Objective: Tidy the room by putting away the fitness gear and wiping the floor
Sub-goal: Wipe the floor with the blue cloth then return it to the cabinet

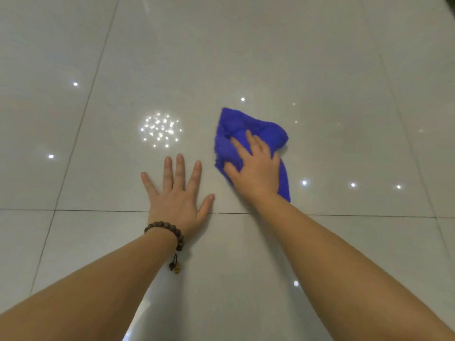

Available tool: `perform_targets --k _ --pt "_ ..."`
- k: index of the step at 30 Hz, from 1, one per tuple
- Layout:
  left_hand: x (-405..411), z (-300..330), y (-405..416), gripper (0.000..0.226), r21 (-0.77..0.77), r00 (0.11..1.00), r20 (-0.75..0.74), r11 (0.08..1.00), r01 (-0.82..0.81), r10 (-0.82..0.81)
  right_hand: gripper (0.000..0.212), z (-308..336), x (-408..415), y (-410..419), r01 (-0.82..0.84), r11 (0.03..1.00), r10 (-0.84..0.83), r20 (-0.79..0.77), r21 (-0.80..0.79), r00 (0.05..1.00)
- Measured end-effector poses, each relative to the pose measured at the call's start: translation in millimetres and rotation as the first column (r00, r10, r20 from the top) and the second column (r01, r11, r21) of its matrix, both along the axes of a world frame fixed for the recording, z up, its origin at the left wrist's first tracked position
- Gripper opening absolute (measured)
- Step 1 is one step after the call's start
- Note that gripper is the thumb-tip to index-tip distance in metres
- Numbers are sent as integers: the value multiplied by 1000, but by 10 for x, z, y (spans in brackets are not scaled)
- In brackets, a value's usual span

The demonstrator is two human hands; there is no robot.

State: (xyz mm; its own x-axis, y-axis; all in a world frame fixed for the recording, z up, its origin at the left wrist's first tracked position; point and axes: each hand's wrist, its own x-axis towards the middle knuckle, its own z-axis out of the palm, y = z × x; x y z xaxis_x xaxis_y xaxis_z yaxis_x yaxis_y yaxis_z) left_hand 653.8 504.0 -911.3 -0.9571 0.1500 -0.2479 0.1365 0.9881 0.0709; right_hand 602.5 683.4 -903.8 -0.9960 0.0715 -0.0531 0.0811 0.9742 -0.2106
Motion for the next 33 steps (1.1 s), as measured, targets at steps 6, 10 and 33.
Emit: perform_targets --k 6,10,33 --pt "10 59 10 73 25 1000 16 1000 -9 9 68 120 -282 1827 315 949 -315 22 1 949" --pt "-10 30 10 73 15 1000 21 1000 -6 6 66 266 -533 1845 793 607 -786 191 57 588" --pt "-25 4 6 75 -16 1000 9 1000 -16 16 63 72 -569 -68 -332 943 332 18 1 943"
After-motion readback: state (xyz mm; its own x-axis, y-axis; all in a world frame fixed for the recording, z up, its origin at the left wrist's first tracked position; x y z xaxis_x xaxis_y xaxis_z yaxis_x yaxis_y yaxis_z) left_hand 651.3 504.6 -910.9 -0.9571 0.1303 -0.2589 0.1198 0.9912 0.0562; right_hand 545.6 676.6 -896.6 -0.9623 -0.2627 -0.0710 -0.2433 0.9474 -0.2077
